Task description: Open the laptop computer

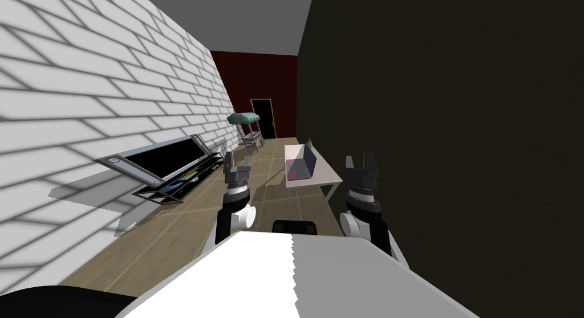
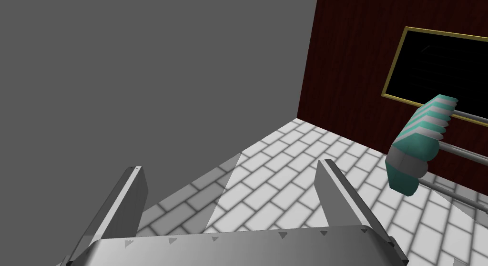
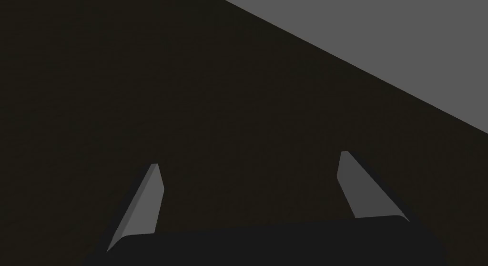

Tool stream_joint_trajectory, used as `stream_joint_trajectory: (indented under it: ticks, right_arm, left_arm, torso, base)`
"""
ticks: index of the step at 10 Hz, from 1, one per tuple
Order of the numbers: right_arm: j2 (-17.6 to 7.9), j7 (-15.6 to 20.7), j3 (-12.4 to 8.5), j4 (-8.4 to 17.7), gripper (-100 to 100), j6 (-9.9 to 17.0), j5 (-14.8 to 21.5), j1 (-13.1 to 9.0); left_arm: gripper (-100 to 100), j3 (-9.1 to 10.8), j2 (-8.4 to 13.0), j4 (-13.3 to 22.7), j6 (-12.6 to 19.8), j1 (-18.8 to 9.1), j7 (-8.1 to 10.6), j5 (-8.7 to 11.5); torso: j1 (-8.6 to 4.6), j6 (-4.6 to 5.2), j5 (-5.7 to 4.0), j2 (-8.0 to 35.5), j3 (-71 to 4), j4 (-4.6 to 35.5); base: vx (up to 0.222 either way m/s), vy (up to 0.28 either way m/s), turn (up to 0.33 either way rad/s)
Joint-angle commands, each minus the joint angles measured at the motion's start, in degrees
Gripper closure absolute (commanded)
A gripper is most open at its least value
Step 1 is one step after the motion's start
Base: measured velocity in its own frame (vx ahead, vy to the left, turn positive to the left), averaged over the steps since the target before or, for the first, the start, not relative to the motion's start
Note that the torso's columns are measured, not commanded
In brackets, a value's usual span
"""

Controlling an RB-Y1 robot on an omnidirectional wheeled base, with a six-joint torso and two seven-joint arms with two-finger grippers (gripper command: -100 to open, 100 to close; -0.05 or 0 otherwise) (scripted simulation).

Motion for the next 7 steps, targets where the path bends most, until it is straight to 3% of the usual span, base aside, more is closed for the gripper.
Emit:
stream_joint_trajectory:
  ticks: [1, 7]
  right_arm:
    - [0.0, 0.0, 0.0, 0.0, 0, 0.0, 0.0, 0.0]
    - [0.0, 0.0, 0.0, 0.0, 0, 0.0, 0.0, 0.0]
  left_arm:
    - [0, 0.00, 0.0, 0.0, 0.0, 0.0, 0.00, 0.0]
    - [0, 0.00, 0.0, 0.0, 0.0, 0.0, 0.00, 0.0]
  torso:
    - [0.00, 0.00, 0.00, 2.3, -4.7, 2.3]
    - [0.00, 0.00, 0.00, 26.9, -53.8, 26.9]
  base:
    - [0.000, 0.000, 0.000]
    - [0.000, 0.000, 0.000]
